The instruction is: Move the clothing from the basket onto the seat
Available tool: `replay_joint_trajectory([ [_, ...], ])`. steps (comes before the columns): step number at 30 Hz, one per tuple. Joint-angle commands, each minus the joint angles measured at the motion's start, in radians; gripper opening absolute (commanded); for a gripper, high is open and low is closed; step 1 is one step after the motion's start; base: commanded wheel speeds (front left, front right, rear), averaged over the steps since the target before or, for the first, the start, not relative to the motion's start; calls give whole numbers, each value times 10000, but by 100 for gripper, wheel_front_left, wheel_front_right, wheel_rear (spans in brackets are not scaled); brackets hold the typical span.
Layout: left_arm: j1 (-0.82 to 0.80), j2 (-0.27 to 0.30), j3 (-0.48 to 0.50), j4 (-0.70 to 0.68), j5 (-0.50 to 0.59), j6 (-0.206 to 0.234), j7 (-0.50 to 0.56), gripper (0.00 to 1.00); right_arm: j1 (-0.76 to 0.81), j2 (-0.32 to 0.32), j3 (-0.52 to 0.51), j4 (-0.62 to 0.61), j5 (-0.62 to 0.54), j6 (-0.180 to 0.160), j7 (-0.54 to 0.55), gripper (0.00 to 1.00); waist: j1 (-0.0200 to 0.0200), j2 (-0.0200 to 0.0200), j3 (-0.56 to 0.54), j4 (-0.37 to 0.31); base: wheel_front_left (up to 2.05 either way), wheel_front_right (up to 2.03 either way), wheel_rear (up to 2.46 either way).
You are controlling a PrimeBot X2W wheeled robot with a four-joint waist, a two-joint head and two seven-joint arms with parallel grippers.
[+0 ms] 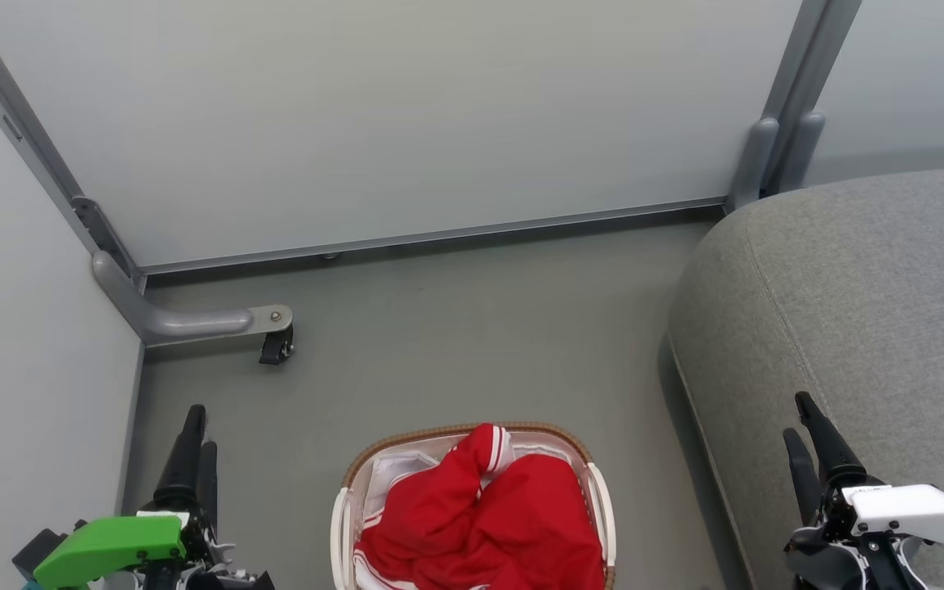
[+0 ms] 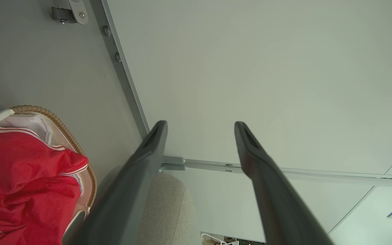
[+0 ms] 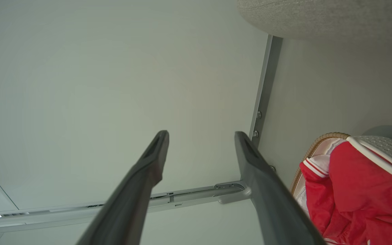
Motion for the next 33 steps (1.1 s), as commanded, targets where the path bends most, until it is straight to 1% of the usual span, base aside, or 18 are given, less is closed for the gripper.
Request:
replay_joint_trajectory([
  [1, -139, 39, -132, -249, 176, -5, -116, 100, -44, -81, 20, -235, -143, 2, -133, 100, 0, 0, 2, 1, 0, 0, 0],
  [9, -125, 51, -417, -430, 518, -7, -476, 100, 26, -99, -88, -313, -854, 3, -495, 100, 0, 0, 2, 5, 0, 0, 0],
  [13, -165, 56, -552, -559, 984, -8, -645, 100, 14, -108, -203, -398, -1465, 3, -663, 100, 0, 0, 3, 7, 0, 0, 0],
  [24, -337, 72, -834, -909, 3003, -9, -1078, 100, -27, -130, -404, -928, -3822, 3, -1099, 100, 0, 0, 2, 23, 0, 0, 0],
  [33, -264, 83, -987, -1151, 4813, 159, -1396, 100, 103, -141, -312, -1421, -6038, 4, -1420, 100, 0, 0, 22, 33, 0, 0, 0],
])
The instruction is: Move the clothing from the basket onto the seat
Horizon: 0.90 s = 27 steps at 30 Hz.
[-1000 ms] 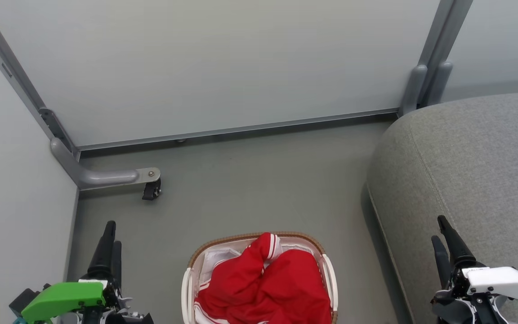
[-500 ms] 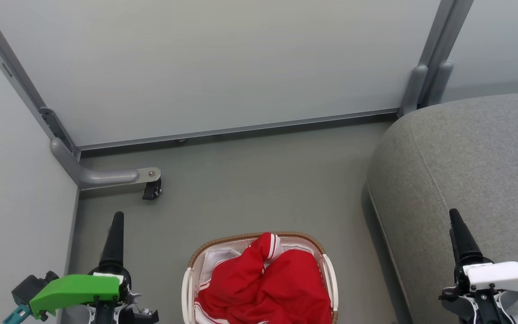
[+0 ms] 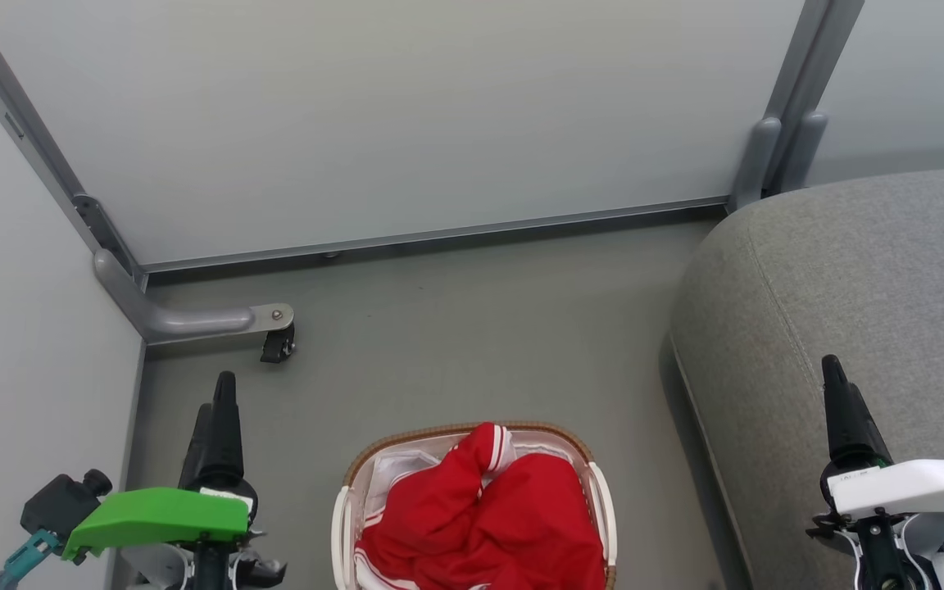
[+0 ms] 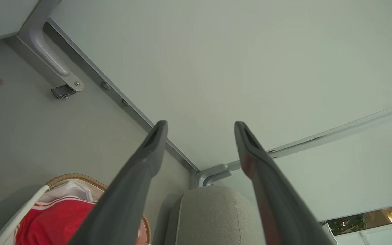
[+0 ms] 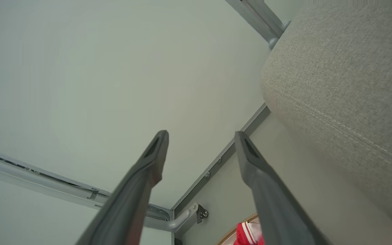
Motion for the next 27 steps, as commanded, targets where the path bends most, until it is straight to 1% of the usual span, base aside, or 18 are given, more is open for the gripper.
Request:
replay_joint_trajectory([
  [1, -233, 67, -58, -212, 486, 35, -93, 100, 33, -73, 6, -216, -445, 4, -108, 100, 0, -1, 7, 3, 0, 0, 0],
  [4, -200, 70, -110, -259, 1033, 86, -195, 100, 77, -78, 96, -324, -1160, 4, -214, 100, 0, -1, 22, 9, 0, 0, 0],
  [7, -166, 74, -128, -276, 1313, 129, -288, 100, 123, -82, 160, -391, -1744, 4, -308, 100, 0, -1, 33, 15, 0, 0, 0],
  [10, -164, 76, -196, -273, 1918, 123, -388, 100, 163, -84, 322, -459, -2587, 4, -404, 100, 0, -1, 44, 24, 0, 0, 0],
  [16, -123, 82, -398, -260, 3130, 127, -565, 100, 232, -94, 370, -475, -3438, 4, -583, 100, 0, -1, 63, 37, 0, 0, 0],
  [27, -38, 93, -634, -33, 4864, 188, -856, 100, 299, -109, 351, -404, -4937, 5, -881, 100, 0, -1, 89, 69, 0, 0, 0],
])
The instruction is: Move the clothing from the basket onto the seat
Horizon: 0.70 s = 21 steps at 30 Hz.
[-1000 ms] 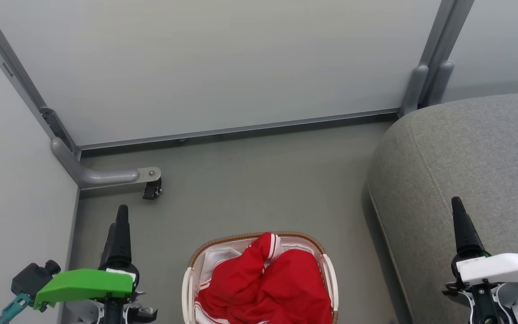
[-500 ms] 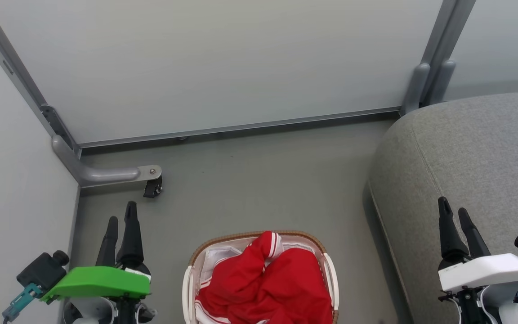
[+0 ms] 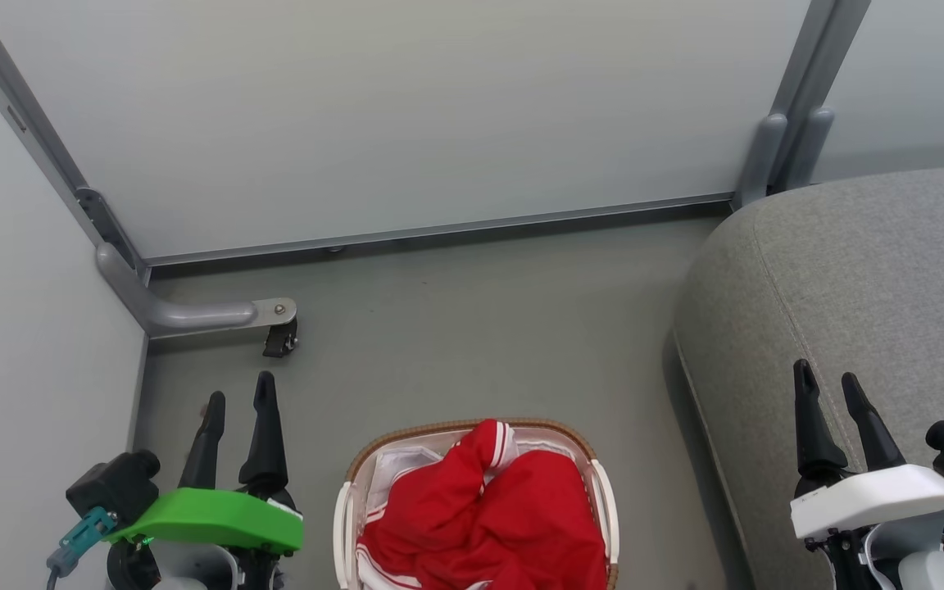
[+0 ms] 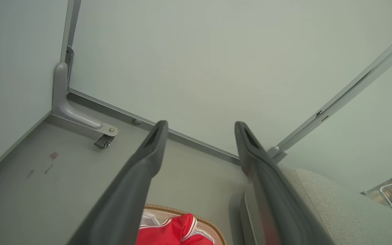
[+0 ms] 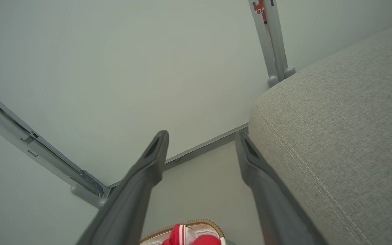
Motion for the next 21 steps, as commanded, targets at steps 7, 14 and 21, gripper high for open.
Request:
replay_joint_trajectory([
  [7, 7, 76, -41, 228, 984, 57, -237, 100, 139, -78, 5, -21, -1111, 4, -267, 100, 0, 0, 3, 35, 0, 0, 0],
  [14, 2, 81, -104, 527, 1687, 38, -402, 100, 142, -87, 43, 39, -1923, 5, -432, 100, 0, 0, 16, 77, 0, 0, 0],
  [21, -1, 86, -128, 867, 2207, 72, -567, 100, 160, -91, 118, 95, -2639, 5, -594, 100, 0, 0, 28, 101, 0, 0, 0],
])
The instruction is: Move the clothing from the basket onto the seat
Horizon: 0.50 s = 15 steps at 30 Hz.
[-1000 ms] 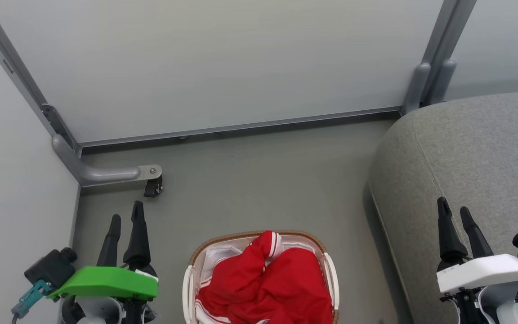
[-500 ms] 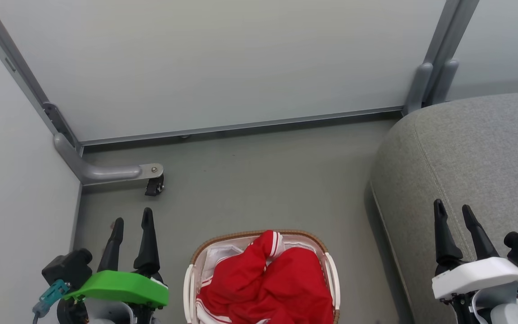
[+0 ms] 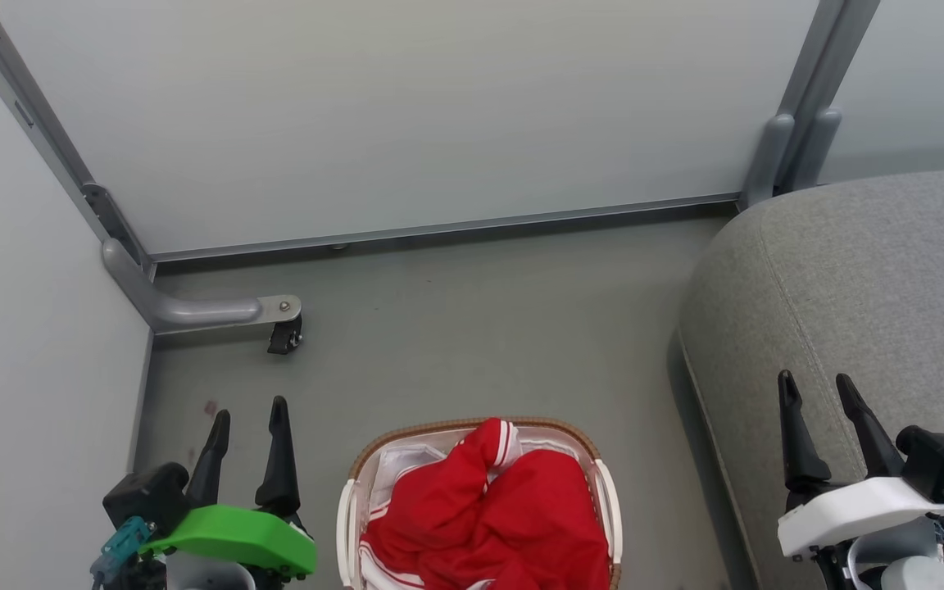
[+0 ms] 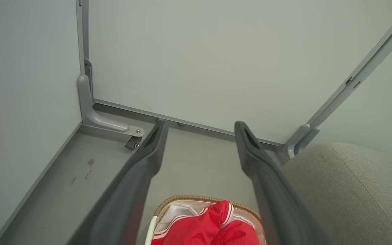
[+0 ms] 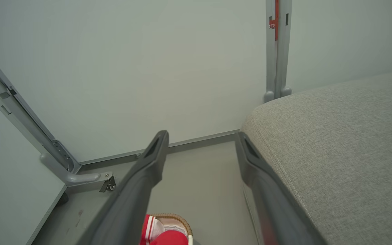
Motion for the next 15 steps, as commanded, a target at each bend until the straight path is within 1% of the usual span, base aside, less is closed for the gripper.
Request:
replay_joint_trajectory([
  [1, -27, 72, -21, 3, 269, 60, -90, 100, 55, -62, 18, -31, -299, 3, -98, 100, 0, 0, 5, 4, 0, 0, 0],
  [15, -108, 81, -215, 346, 1304, 82, -417, 100, 137, -76, 72, -18, -1564, 3, -422, 100, 0, 0, 38, 39, 0, 0, 0],
])
